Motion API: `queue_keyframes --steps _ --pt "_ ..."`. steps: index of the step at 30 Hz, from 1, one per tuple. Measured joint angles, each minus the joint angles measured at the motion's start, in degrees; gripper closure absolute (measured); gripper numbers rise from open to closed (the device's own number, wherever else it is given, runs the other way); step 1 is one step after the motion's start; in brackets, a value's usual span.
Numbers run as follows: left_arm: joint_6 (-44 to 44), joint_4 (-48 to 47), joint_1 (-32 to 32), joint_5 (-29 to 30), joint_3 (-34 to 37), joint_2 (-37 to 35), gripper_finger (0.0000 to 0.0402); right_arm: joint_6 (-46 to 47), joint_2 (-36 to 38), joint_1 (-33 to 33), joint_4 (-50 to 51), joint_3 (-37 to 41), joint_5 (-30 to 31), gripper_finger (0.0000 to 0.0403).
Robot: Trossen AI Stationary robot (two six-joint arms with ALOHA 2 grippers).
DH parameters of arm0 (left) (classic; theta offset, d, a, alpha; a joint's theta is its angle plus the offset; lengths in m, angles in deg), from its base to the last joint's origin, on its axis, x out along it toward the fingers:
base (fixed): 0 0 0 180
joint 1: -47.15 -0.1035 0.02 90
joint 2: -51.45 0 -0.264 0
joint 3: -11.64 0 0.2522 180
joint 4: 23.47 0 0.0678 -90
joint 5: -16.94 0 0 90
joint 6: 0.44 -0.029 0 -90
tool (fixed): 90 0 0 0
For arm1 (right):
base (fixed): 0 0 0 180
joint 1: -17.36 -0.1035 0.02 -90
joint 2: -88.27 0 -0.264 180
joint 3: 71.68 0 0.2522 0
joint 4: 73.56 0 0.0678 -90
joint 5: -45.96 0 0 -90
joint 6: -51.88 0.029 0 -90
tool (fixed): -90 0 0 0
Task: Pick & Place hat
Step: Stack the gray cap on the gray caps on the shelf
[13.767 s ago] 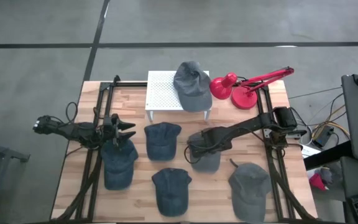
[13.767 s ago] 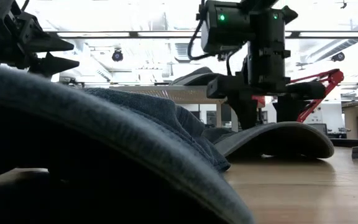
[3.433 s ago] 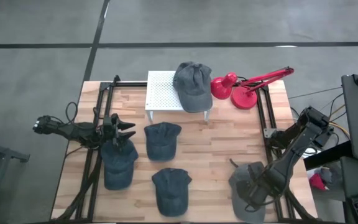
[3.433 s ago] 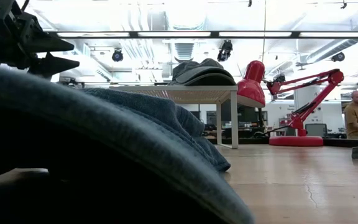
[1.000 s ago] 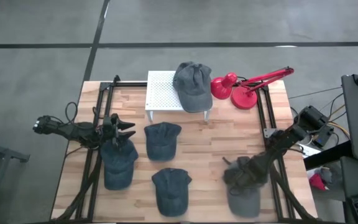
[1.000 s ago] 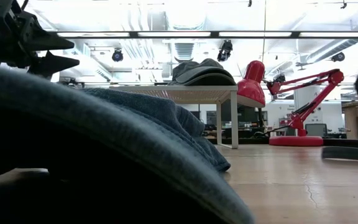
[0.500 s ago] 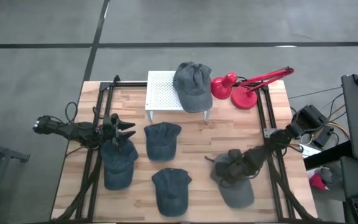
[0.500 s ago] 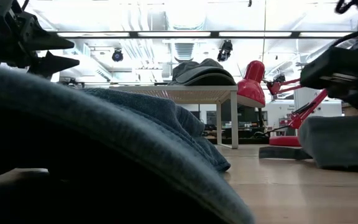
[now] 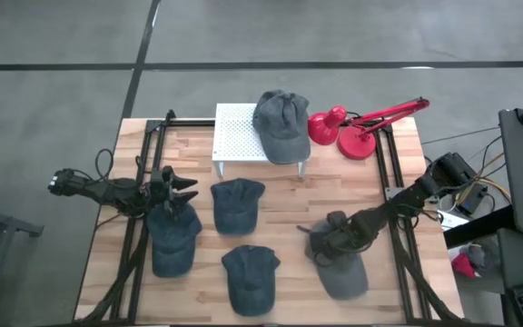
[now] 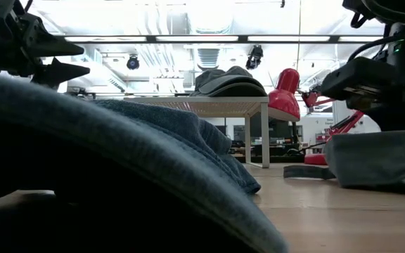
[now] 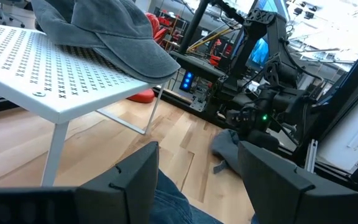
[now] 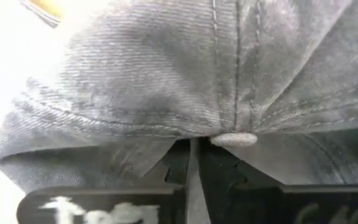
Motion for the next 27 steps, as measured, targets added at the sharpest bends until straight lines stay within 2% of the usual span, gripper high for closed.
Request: queue_keyframes --steps 6,12,16,21,27 --pt "-0.07 0.0 0.0 0.0 0.0 -0.02 0.0179 -3.05 0.06 1.46 -5.72 -0.02 7.16 0.0346" --pt "-0.05 0.0 0.01 0.0 0.0 0.0 0.0179 -14.71 0.4 3.43 -13.83 -0.04 8.42 0.0314" --pt "0.03 0.03 -0.01 0.0 0.0 0.0 0.0179 -18.95 1.49 3.71 -13.01 -1.18 10.07 0.0302" --pt "0.28 0.28 0.01 -0.02 0.0 -0.02 0.0179 -21.74 3.7 3.67 -3.53 -5.52 10.21 0.0308" --pt "0.3 0.42 -0.01 -0.02 -0.02 0.02 0.0179 -24.53 4.98 2.59 16.61 -15.44 6.28 0.0334"
